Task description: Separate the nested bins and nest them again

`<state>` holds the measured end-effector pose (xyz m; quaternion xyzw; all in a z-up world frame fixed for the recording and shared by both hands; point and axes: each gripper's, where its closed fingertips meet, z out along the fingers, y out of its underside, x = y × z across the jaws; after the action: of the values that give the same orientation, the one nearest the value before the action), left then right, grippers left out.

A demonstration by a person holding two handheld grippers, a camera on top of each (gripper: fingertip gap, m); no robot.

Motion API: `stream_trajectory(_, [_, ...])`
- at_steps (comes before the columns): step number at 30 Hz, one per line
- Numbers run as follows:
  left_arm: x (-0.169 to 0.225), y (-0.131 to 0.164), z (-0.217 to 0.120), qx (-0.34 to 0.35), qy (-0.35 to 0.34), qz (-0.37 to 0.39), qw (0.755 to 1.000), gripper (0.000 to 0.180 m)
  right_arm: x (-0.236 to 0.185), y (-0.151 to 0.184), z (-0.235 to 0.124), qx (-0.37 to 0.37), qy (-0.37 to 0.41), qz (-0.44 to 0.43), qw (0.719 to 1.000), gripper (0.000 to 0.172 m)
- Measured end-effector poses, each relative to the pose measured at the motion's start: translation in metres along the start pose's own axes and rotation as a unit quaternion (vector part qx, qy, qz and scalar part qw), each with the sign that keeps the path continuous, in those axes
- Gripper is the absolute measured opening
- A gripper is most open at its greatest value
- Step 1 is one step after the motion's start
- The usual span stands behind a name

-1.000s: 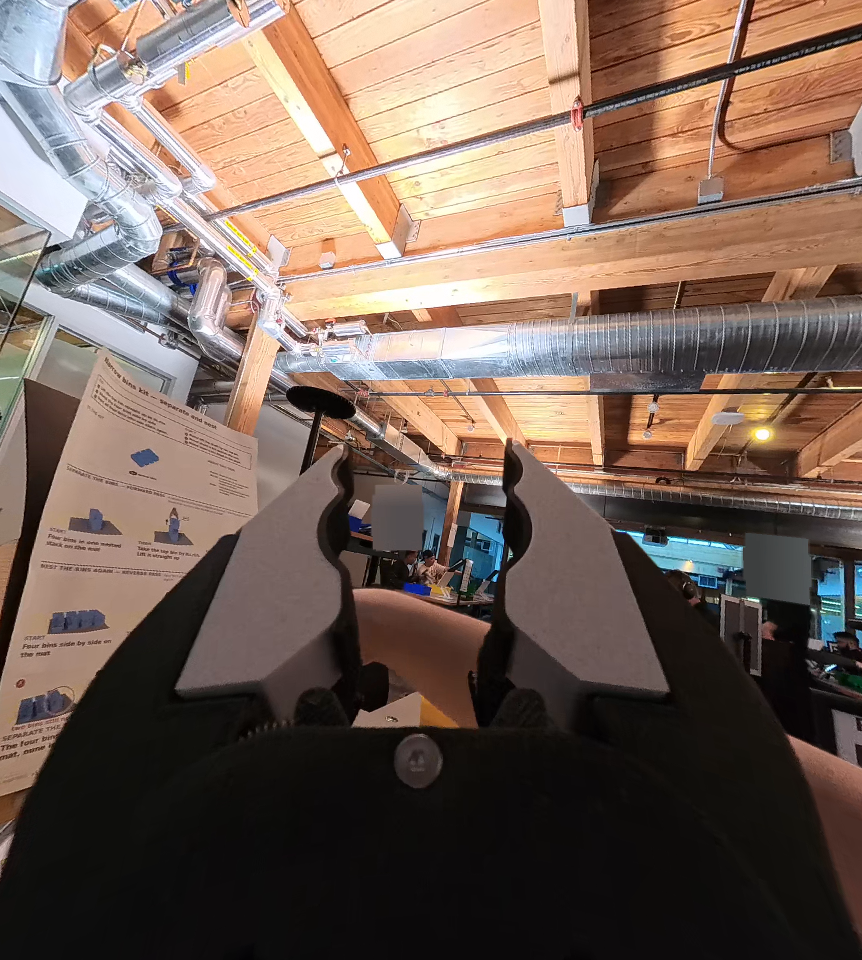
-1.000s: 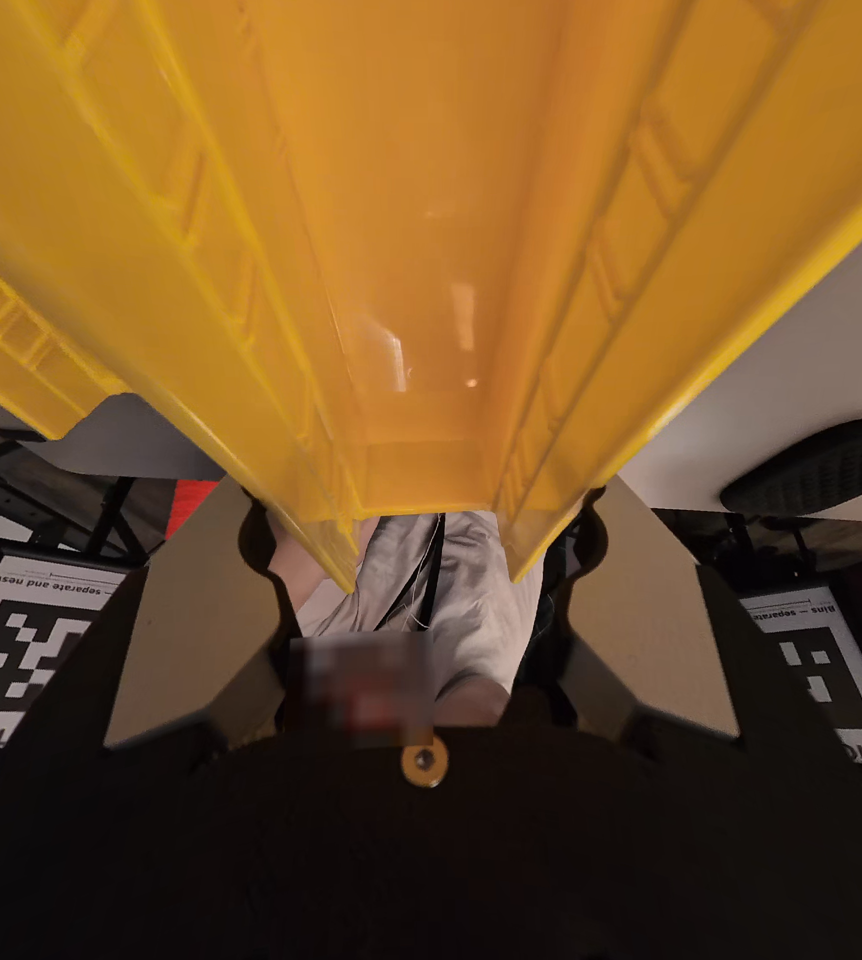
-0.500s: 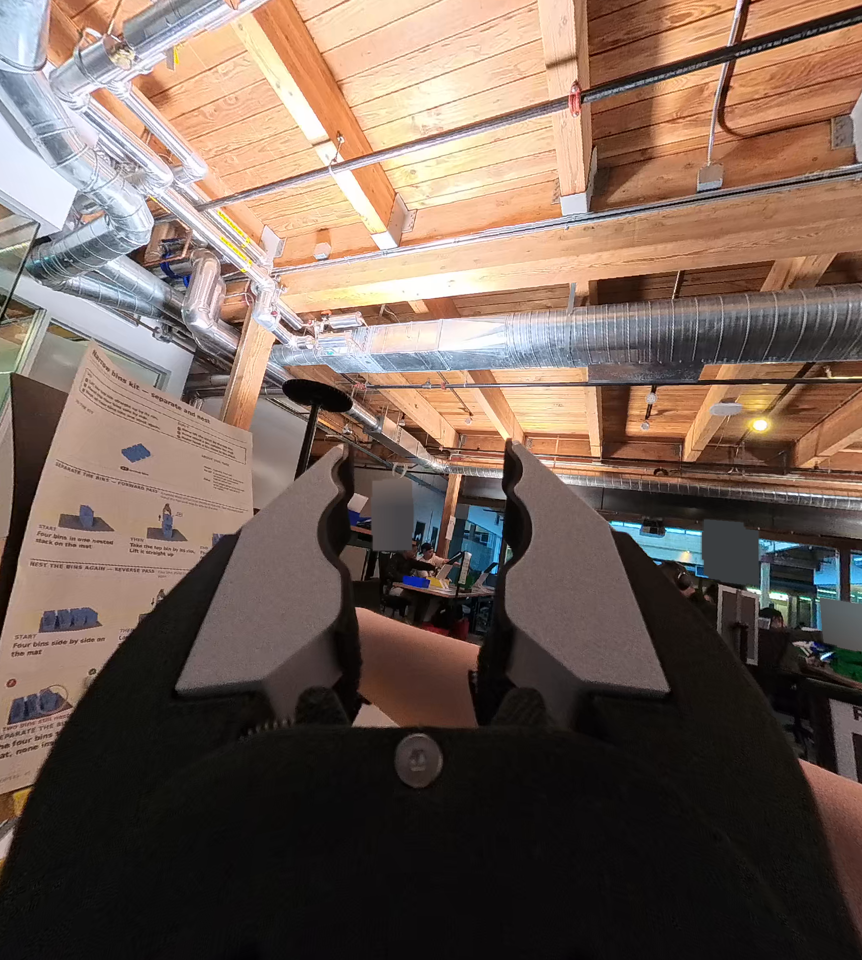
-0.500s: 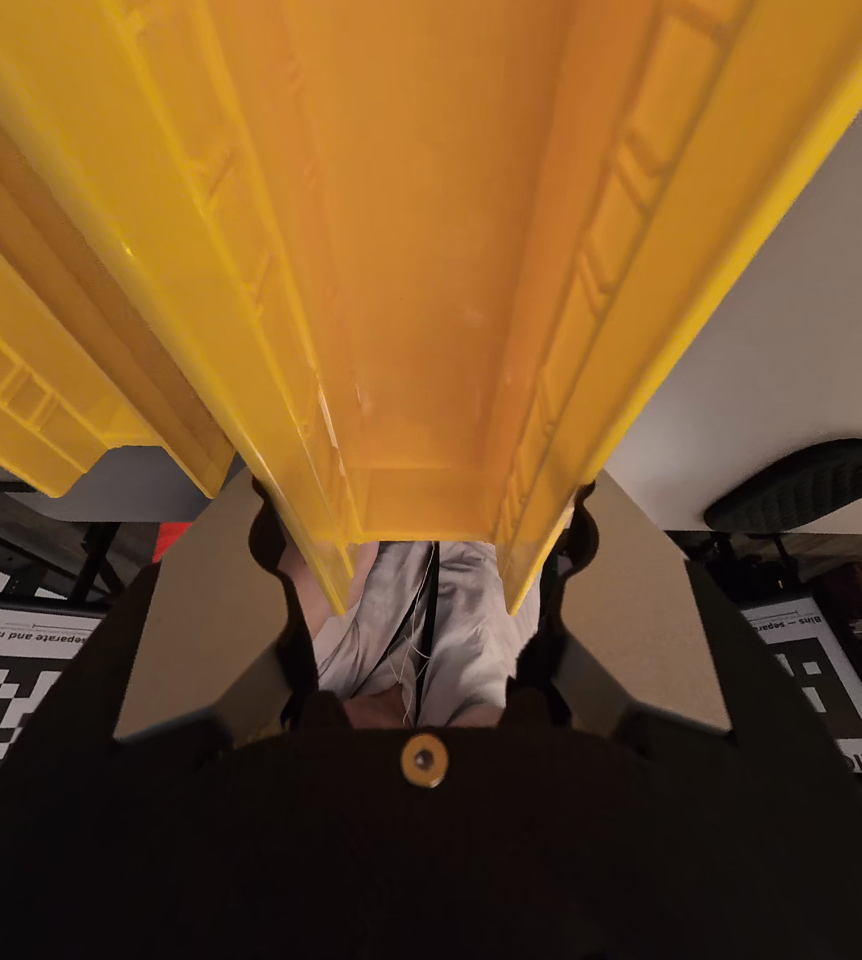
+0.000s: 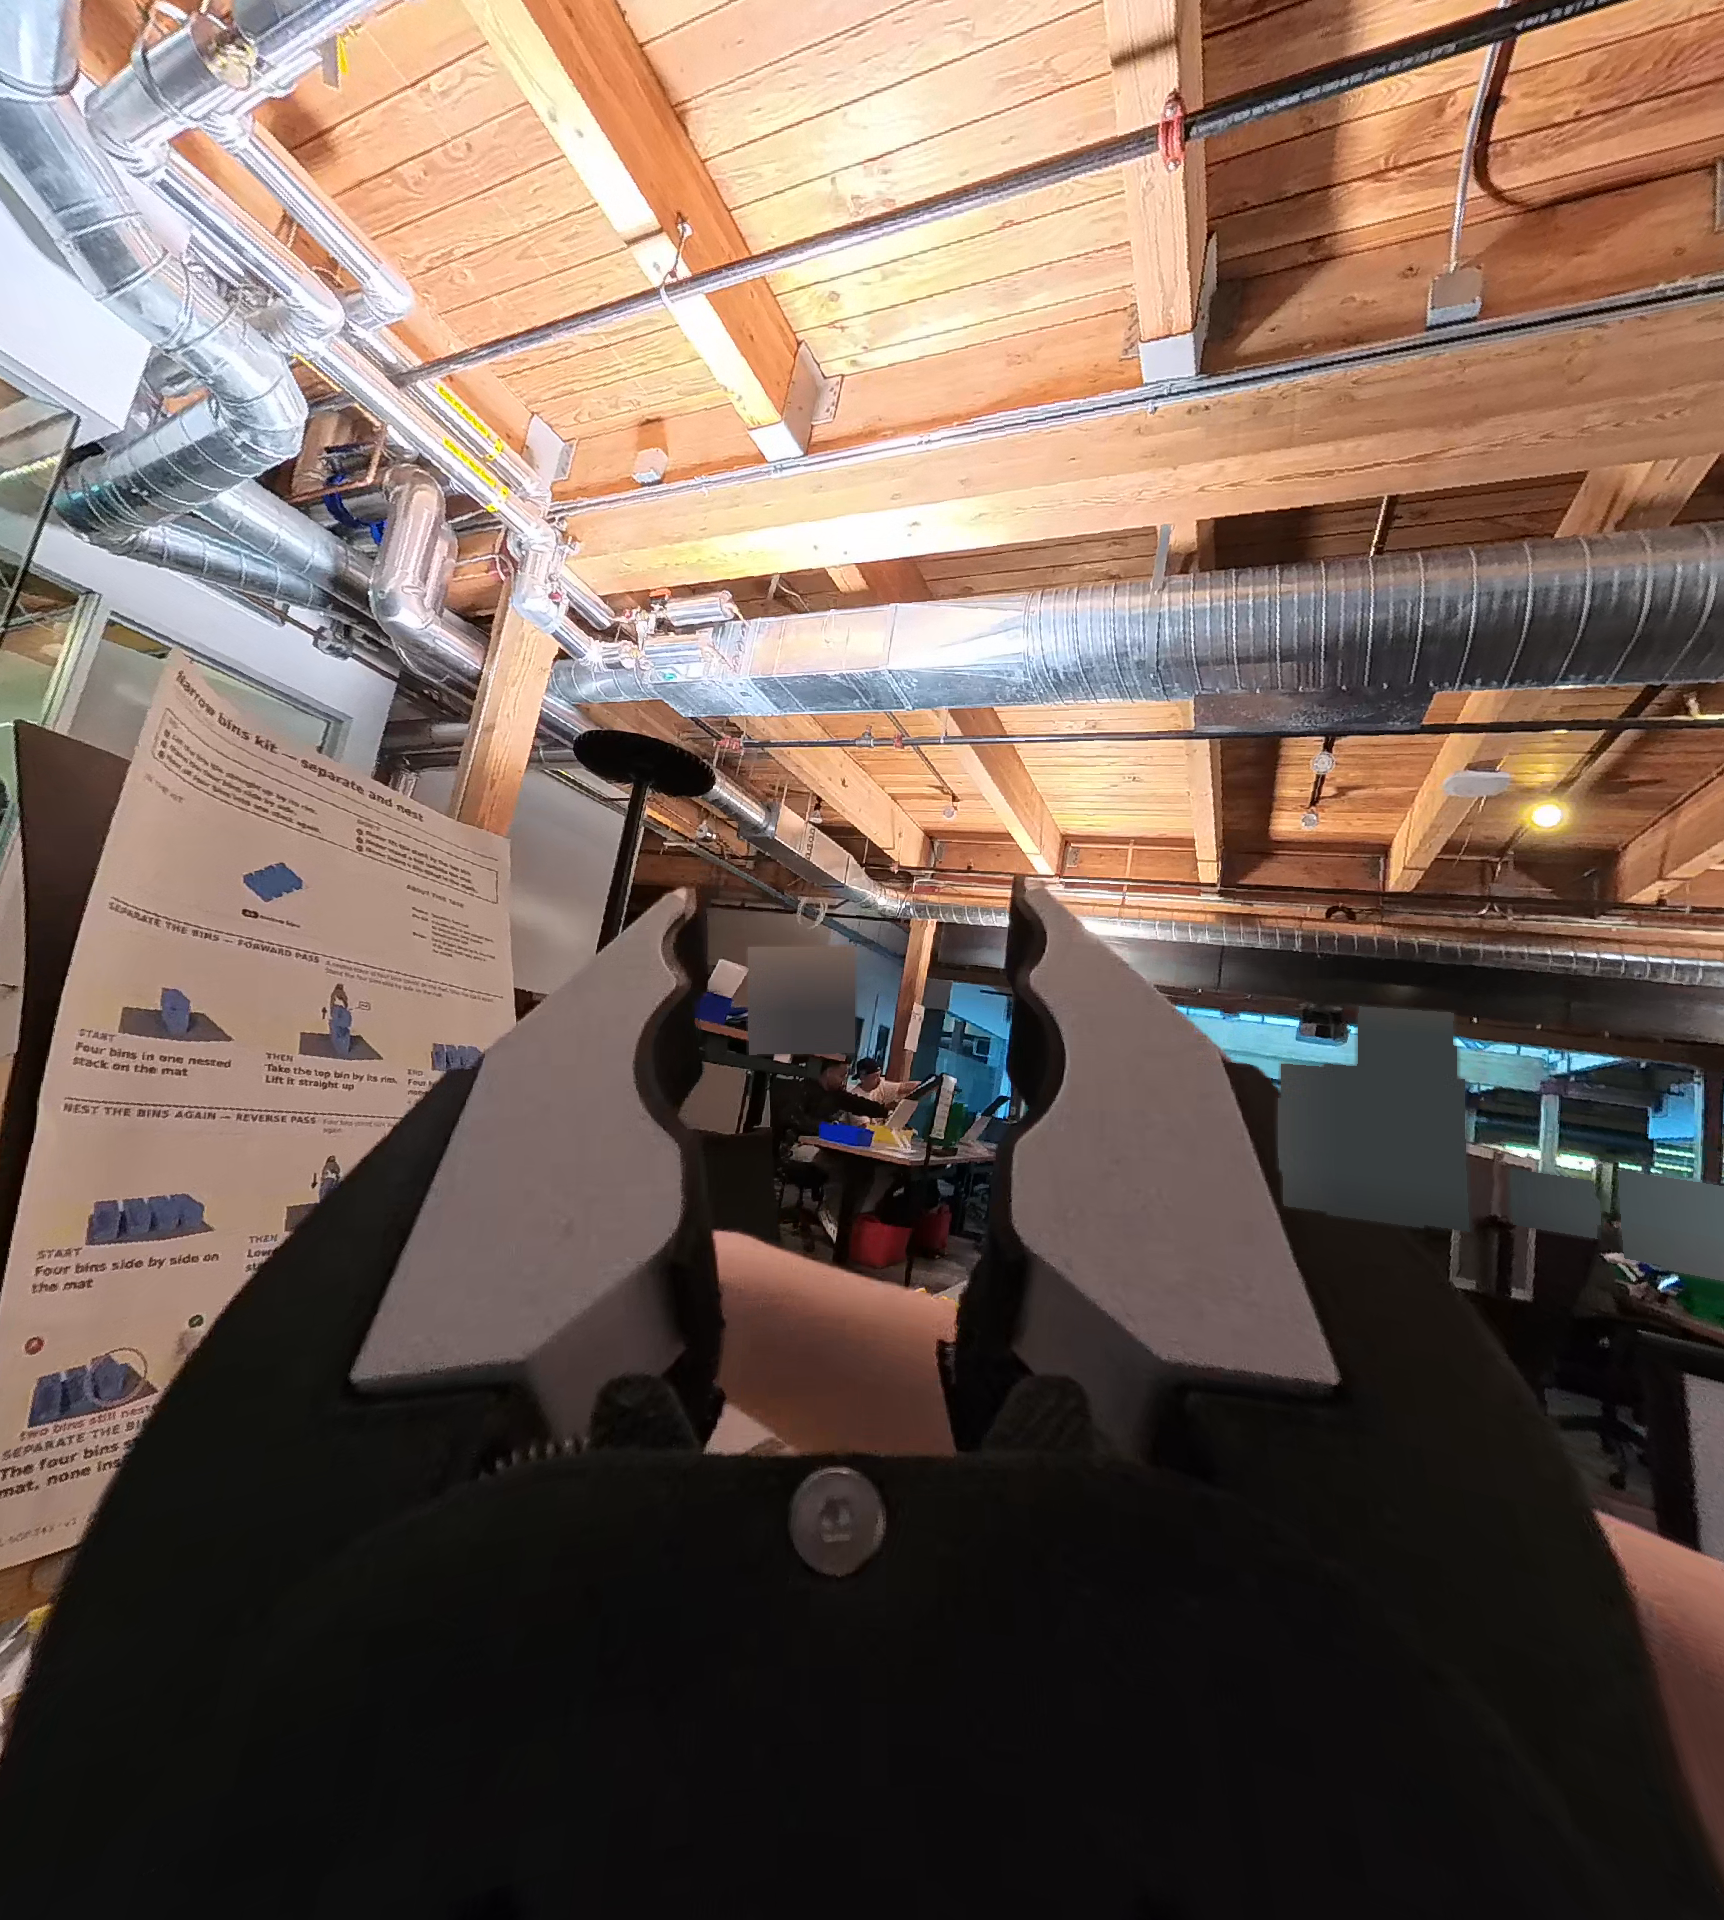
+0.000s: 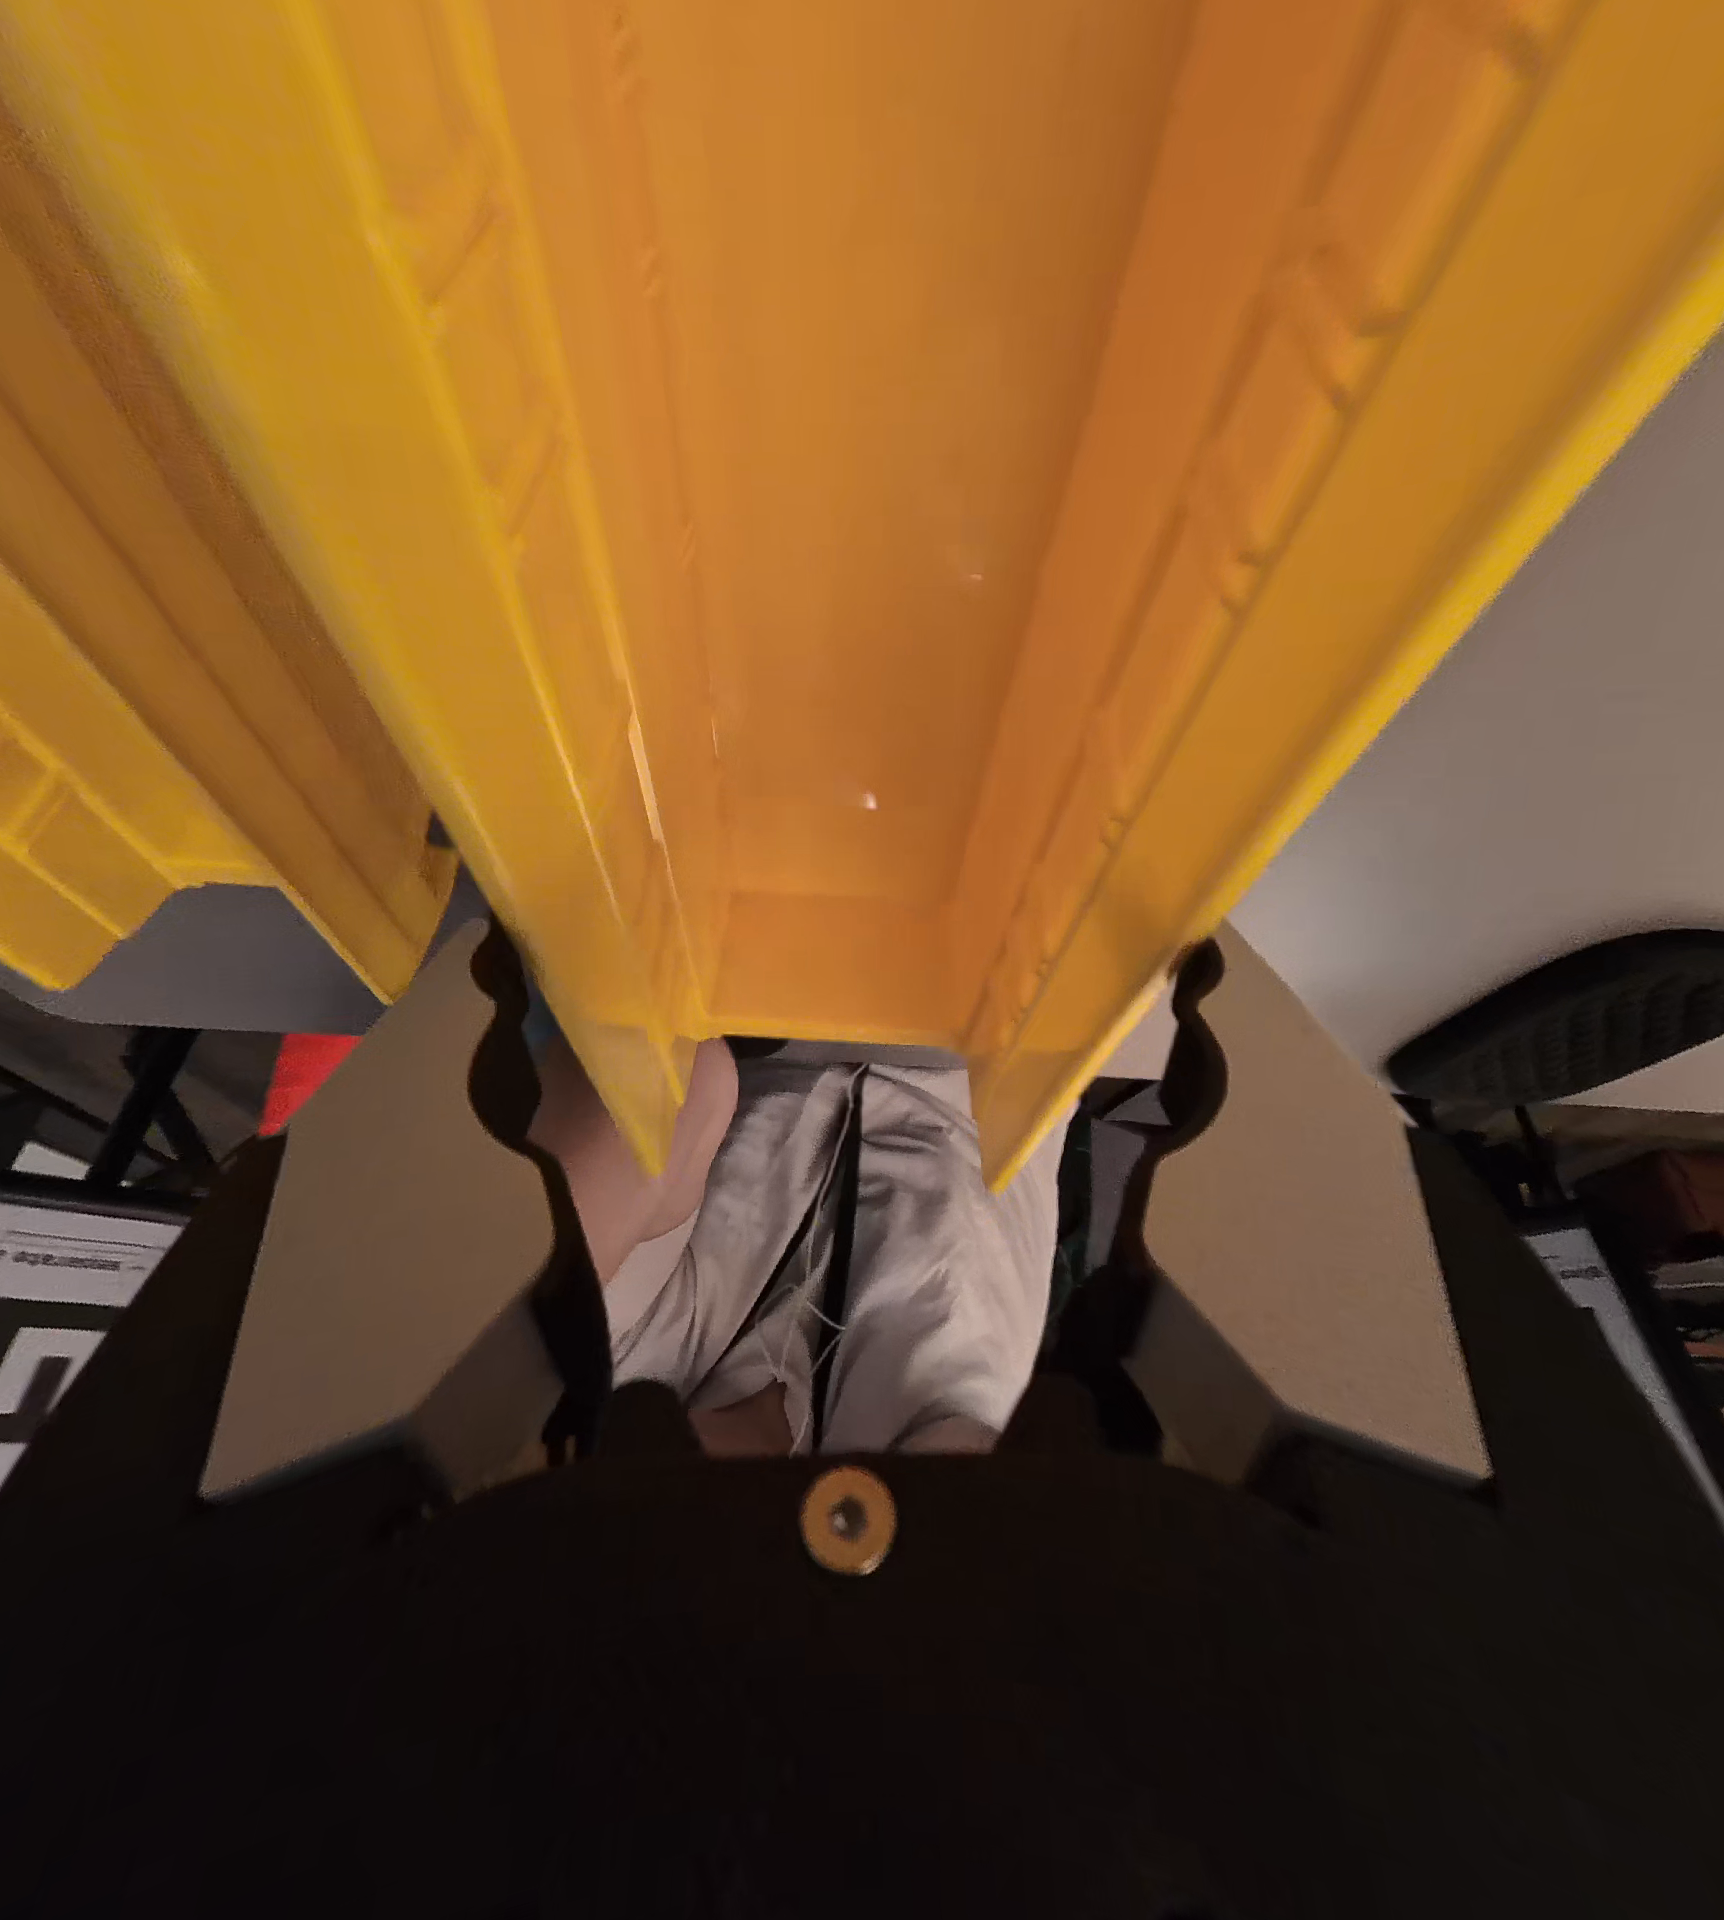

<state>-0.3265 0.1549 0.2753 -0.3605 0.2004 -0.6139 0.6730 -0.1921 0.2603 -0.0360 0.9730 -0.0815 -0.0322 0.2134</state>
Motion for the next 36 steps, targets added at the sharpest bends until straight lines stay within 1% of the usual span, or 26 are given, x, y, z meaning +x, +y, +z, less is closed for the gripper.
stream_trajectory(2, [0.0, 0.001, 0.001, -0.002, -0.003, 0.003, 1.0, 0.056, 0.001, 0.005, -0.011, 0.009, 0.009, -0.013, 1.0, 0.119])
stream_trajectory(5, [0.001, 0.004, 0.003, -0.008, -0.008, 0.011, 1.0, 0.056, 0.002, 0.018, -0.037, 0.026, 0.02, -0.044, 0.999, 0.12])
stream_trajectory(9, [0.005, 0.009, 0.008, -0.02, -0.012, 0.024, 0.999, 0.056, 0.007, 0.041, -0.083, 0.087, 0.009, -0.117, 0.989, 0.116])
stream_trajectory(12, [0.009, 0.014, 0.013, -0.028, -0.016, 0.036, 0.999, 0.057, 0.022, 0.057, -0.116, 0.176, -0.014, -0.185, 0.967, 0.11])
stream_trajectory(13, [0.01, 0.015, 0.014, -0.031, -0.016, 0.04, 0.999, 0.057, 0.03, 0.061, -0.126, 0.213, -0.025, -0.207, 0.954, 0.109])
stream_trajectory(15, [0.013, 0.019, 0.018, -0.037, -0.017, 0.048, 0.998, 0.058, 0.051, 0.064, -0.145, 0.306, -0.041, -0.244, 0.919, 0.102])
stream_trajectory(16, [0.015, 0.021, 0.02, -0.04, -0.019, 0.052, 0.998, 0.058, 0.064, 0.064, -0.154, 0.358, -0.04, -0.26, 0.896, 0.102])
stream_trajectory(17, [0.016, 0.023, 0.022, -0.043, -0.019, 0.056, 0.997, 0.057, 0.078, 0.065, -0.163, 0.415, -0.035, -0.275, 0.867, 0.101])
stream_trajectory(19, [0.019, 0.029, 0.027, -0.053, -0.022, 0.066, 0.996, 0.058, 0.105, 0.072, -0.178, 0.526, -0.022, -0.301, 0.795, 0.1])
stream_trajectory(22, [0.022, 0.037, 0.034, -0.066, -0.029, 0.08, 0.994, 0.058, 0.145, 0.092, -0.193, 0.676, -0.002, -0.316, 0.666, 0.1])
stream_trajectory(23, [0.023, 0.041, 0.036, -0.072, -0.032, 0.085, 0.993, 0.058, 0.157, 0.1, -0.193, 0.712, -0.007, -0.319, 0.626, 0.1])
stream_trajectory(24, [0.023, 0.045, 0.039, -0.08, -0.036, 0.09, 0.992, 0.059, 0.168, 0.107, -0.192, 0.744, -0.018, -0.318, 0.588, 0.105])
stream_trajectory(25, [0.024, 0.048, 0.041, -0.087, -0.041, 0.096, 0.991, 0.061, 0.178, 0.114, -0.194, 0.783, -0.032, -0.311, 0.538, 0.109])
stream_trajectory(27, [0.022, 0.055, 0.042, -0.108, -0.061, 0.115, 0.986, 0.065, 0.194, 0.137, -0.199, 0.854, -0.061, -0.314, 0.41, 0.108])
stream_trajectory(28, [0.018, 0.058, 0.041, -0.121, -0.079, 0.131, 0.981, 0.068, 0.202, 0.143, -0.199, 0.866, -0.074, -0.312, 0.383, 0.106])
stream_trajectory(29, [0.01, 0.062, 0.038, -0.143, -0.111, 0.15, 0.972, 0.073, 0.211, 0.142, -0.195, 0.867, -0.081, -0.31, 0.381, 0.104])
stream_trajectory(30, [-0.006, 0.067, 0.03, -0.176, -0.159, 0.173, 0.956, 0.081, 0.22, 0.136, -0.189, 0.865, -0.081, -0.309, 0.388, 0.104])
stream_trajectory(31, [-0.028, 0.072, 0.017, -0.216, -0.219, 0.197, 0.931, 0.092, 0.23, 0.129, -0.185, 0.864, -0.076, -0.305, 0.394, 0.104])
stream_trajectory(33, [-0.075, 0.078, -0.018, -0.303, -0.33, 0.241, 0.861, 0.113, 0.253, 0.113, -0.183, 0.869, -0.065, -0.291, 0.396, 0.099])
stream_trajectory(34, [-0.096, 0.084, -0.037, -0.35, -0.364, 0.25, 0.826, 0.118, 0.261, 0.104, -0.181, 0.862, -0.068, -0.288, 0.411, 0.1])
stream_trajectory(35, [-0.115, 0.093, -0.053, -0.392, -0.382, 0.241, 0.802, 0.12, 0.268, 0.094, -0.177, 0.852, -0.074, -0.287, 0.432, 0.1])
stream_trajectory(36, [-0.131, 0.105, -0.067, -0.427, -0.388, 0.212, 0.788, 0.122, 0.274, 0.087, -0.173, 0.843, -0.083, -0.285, 0.448, 0.1])
